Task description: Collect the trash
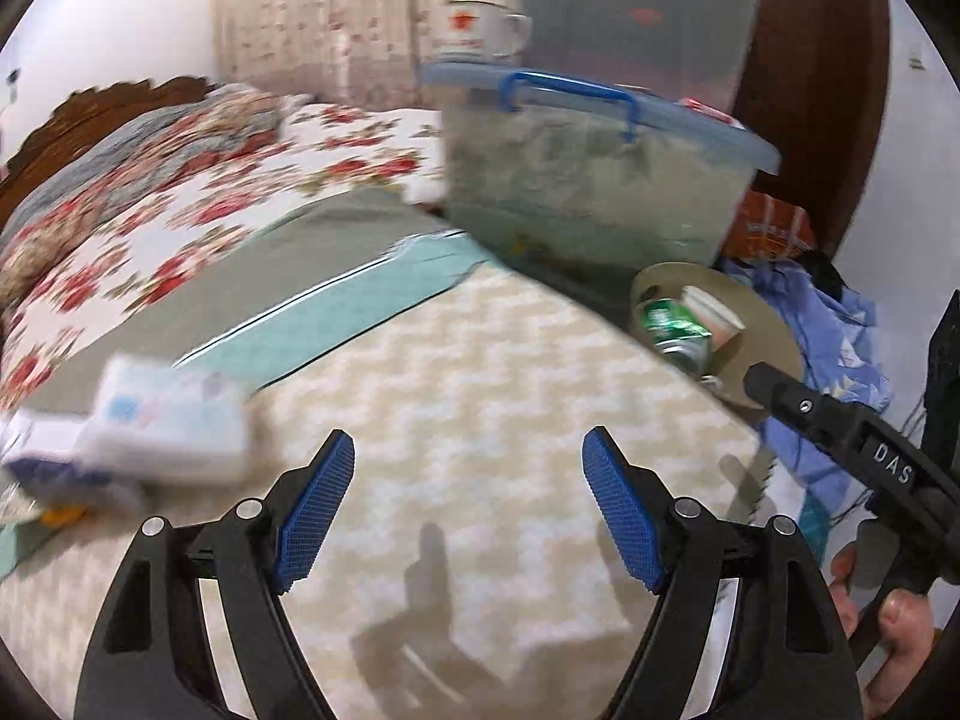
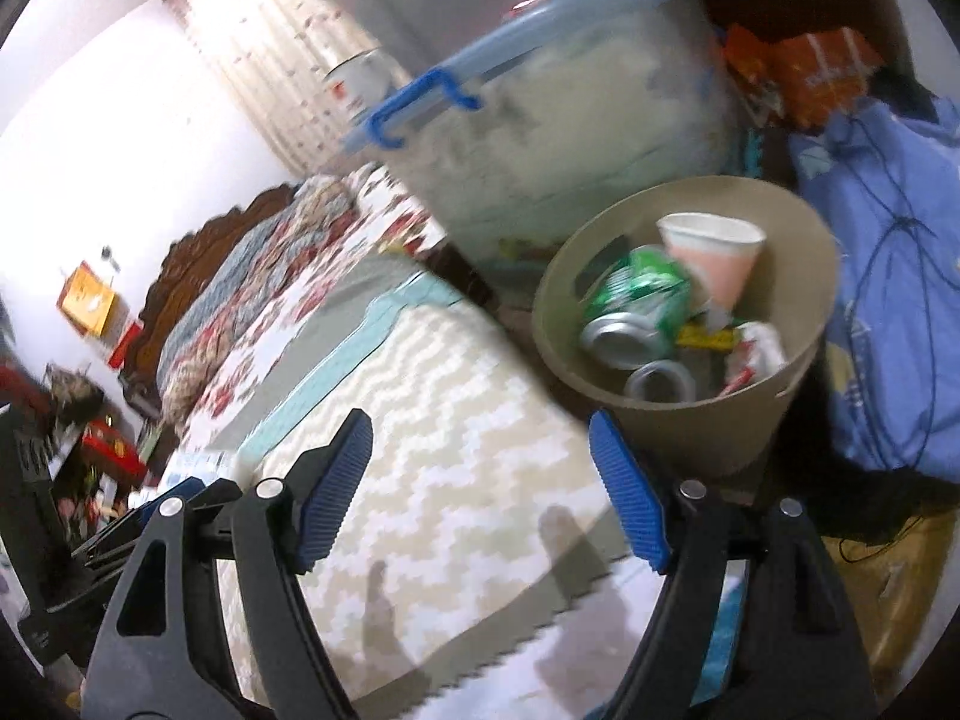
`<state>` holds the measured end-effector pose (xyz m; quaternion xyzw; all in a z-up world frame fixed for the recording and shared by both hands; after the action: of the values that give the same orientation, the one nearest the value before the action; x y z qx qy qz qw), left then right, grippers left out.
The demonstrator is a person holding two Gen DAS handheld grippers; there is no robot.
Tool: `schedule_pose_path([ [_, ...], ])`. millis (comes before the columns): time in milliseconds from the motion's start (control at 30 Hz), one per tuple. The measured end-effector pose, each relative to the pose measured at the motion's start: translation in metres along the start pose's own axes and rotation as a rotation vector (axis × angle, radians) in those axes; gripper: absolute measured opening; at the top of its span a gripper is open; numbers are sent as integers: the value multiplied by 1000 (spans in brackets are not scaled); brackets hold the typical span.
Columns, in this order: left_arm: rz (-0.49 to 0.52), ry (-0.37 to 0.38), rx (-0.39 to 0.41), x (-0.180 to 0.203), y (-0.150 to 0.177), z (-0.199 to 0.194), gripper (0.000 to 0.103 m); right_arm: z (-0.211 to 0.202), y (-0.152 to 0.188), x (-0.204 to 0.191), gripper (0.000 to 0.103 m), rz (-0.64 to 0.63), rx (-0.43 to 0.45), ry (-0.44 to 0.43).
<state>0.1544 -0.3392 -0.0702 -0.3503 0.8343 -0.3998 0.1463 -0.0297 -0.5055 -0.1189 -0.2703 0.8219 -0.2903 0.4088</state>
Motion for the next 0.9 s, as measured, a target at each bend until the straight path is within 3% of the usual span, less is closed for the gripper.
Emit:
schedule_pose_path([
  [367,-131,-121,2,-90,43,-46,75,2,36,-71,78,-122,-61,-32],
  [633,-149,-199,40,-133,62,-74,75,0,54,-105,84,-187,-80,-19],
  [733,-157,-229,52,-149,65,-81,80,-1,57,-113,90,-207,-75,5],
  [900,-234,-247,57,-189,70,-95,83,1,63,-129,90,-241,-88,-8],
])
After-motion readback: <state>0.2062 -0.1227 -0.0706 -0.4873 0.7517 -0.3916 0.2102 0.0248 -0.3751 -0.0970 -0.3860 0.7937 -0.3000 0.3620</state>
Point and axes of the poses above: each gripper's, at about its wrist camera, not at the fingertips, and z roughly the way its jaws point, x to its right, y to its underside, the point moved 2 cm from there along z, roughly the way its jaws point, and after that the axes turned 5 degrees about x, right-handed, at the moved point
